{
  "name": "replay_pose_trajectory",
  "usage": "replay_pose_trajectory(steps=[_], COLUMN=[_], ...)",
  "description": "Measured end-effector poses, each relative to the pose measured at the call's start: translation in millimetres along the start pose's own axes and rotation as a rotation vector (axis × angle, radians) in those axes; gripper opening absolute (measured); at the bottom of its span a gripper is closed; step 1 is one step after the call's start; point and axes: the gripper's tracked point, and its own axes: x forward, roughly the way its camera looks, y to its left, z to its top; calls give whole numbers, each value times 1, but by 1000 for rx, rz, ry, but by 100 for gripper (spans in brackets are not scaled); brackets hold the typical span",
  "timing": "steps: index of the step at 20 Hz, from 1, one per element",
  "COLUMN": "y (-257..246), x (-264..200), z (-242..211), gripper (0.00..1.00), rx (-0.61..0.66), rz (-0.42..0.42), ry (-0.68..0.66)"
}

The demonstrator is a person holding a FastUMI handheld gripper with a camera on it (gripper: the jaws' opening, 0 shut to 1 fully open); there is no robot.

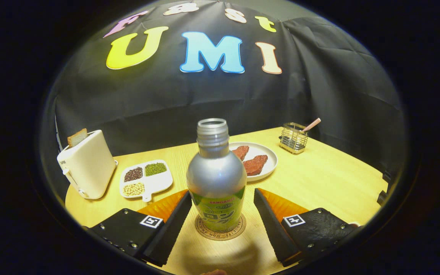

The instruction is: Take the bottle from table, then pour the juice into the cup, finally place the bottle on the coaster

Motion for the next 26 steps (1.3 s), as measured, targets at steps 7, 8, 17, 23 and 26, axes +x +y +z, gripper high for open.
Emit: replay_pose_trajectory(steps=[7,8,17,23,26], y=[19,24,50,59,62], x=[-48,-55,-137,-184,-208], z=[38,45,96,116,121], gripper=[99,99,99,99,99], rx=[-37,-41,-48,-76,-89], rz=[89,105,266,355,394], ry=[-65,-75,-199,-257,-280])
